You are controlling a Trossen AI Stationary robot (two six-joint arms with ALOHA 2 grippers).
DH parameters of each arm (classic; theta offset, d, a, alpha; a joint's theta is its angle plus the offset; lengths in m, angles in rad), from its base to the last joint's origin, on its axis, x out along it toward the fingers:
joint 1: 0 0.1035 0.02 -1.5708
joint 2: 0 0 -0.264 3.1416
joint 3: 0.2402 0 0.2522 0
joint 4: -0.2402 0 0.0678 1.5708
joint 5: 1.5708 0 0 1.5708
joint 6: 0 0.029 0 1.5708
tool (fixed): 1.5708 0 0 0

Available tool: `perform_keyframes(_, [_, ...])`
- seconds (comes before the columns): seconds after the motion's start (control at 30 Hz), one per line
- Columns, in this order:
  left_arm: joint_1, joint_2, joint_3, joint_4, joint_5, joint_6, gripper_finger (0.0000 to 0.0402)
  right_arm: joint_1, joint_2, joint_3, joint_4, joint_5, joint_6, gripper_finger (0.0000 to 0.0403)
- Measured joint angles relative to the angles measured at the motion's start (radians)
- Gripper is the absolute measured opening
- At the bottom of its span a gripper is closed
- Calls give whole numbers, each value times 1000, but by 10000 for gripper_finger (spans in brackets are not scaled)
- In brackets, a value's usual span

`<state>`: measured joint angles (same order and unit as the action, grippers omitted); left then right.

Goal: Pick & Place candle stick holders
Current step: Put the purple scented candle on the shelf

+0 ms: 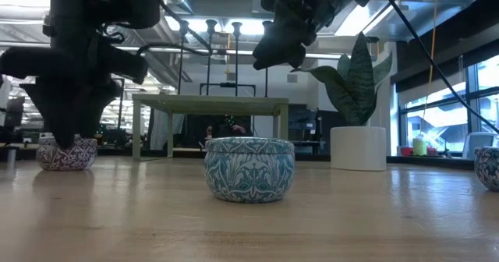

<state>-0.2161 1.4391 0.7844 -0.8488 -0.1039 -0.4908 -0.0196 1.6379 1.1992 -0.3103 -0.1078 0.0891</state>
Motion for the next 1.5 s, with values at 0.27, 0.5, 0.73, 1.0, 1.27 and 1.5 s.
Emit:
perform_keyframes(0.27, [4, 0, -33, 16, 18, 8, 320, 0, 0, 0, 0, 0, 0, 183])
perform_keyframes(0.5, [4, 0, -33, 17, 40, 58, 297, 0, 0, 0, 0, 1, 0, 183])
perform_keyframes(0.73, [4, 0, -11, 16, 79, 44, 287, 0, 0, 0, -4, 1, 0, 183])
perform_keyframes(1.0, [18, 0, 146, -62, 54, 42, 300, 0, -40, 0, -109, 3, 1, 183])
perform_keyframes(1.27, [84, 0, 384, -291, -173, 73, 299, 0, -77, 0, -182, 3, 58, 183])
perform_keyframes(1.5, [210, 0, 550, -360, -349, 165, 299, 0, -77, 0, -185, 3, 60, 183])
